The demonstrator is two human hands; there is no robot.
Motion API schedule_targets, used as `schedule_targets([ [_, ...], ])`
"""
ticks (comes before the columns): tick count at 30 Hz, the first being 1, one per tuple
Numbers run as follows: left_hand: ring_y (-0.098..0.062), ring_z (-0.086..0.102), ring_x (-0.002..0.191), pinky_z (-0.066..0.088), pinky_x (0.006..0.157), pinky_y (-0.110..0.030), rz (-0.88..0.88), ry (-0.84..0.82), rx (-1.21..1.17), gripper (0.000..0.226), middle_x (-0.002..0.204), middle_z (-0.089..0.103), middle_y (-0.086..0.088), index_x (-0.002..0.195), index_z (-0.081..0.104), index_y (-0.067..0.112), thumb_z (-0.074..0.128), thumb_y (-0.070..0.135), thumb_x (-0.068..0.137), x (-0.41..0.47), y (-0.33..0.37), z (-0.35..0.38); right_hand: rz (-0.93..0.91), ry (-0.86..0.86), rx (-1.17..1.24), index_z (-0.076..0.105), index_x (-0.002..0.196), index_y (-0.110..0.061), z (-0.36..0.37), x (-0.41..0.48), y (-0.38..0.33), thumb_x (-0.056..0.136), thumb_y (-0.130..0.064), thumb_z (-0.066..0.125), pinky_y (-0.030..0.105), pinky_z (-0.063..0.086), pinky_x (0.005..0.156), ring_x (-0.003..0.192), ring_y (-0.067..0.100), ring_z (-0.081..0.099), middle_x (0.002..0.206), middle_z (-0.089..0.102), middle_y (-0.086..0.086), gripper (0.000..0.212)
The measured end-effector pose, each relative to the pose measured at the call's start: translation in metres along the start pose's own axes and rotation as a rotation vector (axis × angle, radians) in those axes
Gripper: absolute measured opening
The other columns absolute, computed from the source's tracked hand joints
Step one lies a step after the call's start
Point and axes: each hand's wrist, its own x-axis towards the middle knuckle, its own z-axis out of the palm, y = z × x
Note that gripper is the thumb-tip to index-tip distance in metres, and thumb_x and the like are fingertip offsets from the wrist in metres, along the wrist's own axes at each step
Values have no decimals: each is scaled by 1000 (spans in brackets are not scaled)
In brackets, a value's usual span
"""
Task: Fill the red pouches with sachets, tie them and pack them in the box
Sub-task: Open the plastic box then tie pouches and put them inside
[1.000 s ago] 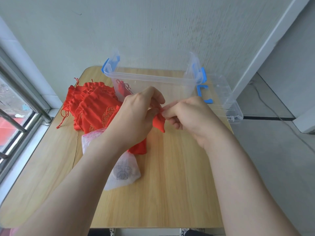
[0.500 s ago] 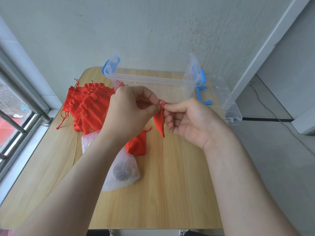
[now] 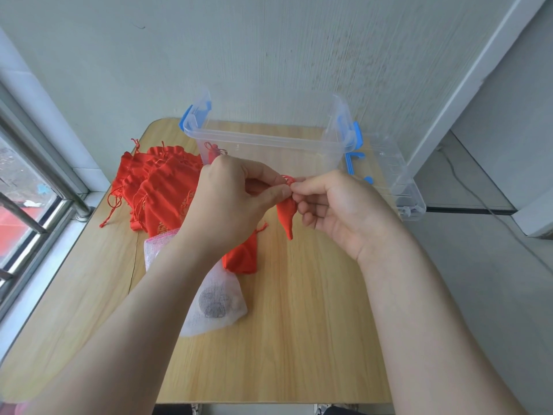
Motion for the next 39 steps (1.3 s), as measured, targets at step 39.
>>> schedule_targets([
  [39, -36, 78, 66, 67, 60, -43, -560, 76, -244, 40, 84, 77, -20, 98, 58, 2, 32, 27, 115, 6, 2, 6, -215, 262, -541, 81, 85, -28, -4, -5, 8, 80, -8, 83, 25, 56, 71, 80, 12, 74, 72, 75, -8, 21],
])
